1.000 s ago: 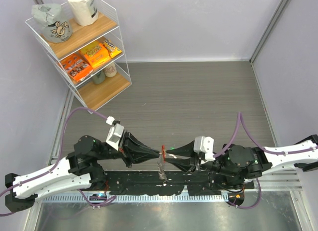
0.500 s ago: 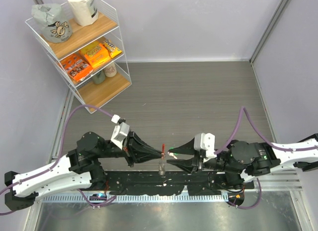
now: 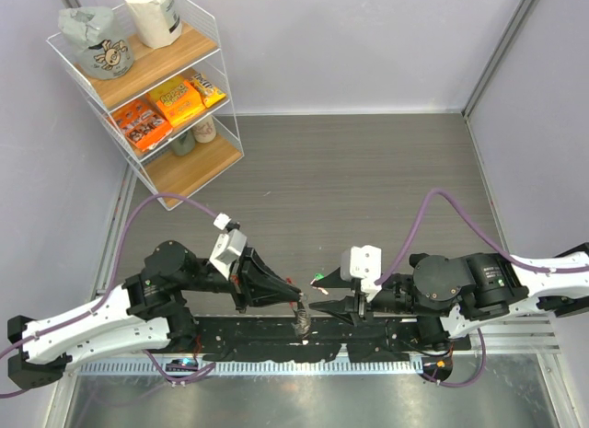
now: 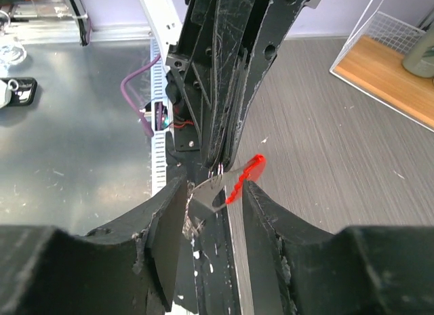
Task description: Put the keys on the keyring
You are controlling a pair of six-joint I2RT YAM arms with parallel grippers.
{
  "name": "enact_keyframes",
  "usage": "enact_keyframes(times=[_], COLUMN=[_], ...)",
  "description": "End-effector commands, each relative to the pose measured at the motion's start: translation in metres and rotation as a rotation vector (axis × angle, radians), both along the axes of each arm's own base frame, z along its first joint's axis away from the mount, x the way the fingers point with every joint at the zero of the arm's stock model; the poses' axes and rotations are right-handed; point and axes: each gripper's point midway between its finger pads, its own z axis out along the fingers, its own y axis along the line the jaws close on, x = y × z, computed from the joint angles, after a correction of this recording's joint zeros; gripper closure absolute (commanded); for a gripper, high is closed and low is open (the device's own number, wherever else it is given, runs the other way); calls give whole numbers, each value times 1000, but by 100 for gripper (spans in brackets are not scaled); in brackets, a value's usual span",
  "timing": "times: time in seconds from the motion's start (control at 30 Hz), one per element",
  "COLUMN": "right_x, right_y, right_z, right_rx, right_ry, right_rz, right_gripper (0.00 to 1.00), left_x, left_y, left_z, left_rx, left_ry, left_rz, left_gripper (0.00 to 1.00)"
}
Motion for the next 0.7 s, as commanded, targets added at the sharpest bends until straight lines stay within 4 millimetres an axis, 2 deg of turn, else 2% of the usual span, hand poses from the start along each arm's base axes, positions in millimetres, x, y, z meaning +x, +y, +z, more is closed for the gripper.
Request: enact_keyframes(times=[0.0,0.53,0.67], right_x=[-6,-1,-2], right_y=[-5,6,9], right_z=[16,9,9], right_rx=[15,-30,-36], right_ry=[23,31,29], right_rz=[30,-17,-14], right_gripper=[55,55,59], left_x=[-12,-17,-17], left_y=[6,4,3], left_z=[35,38,38], left_rx=[-102,-108,-105], left_ry=[-21,-9,-8], left_rz=[-59,-92,-95], left_gripper=[100,100,100])
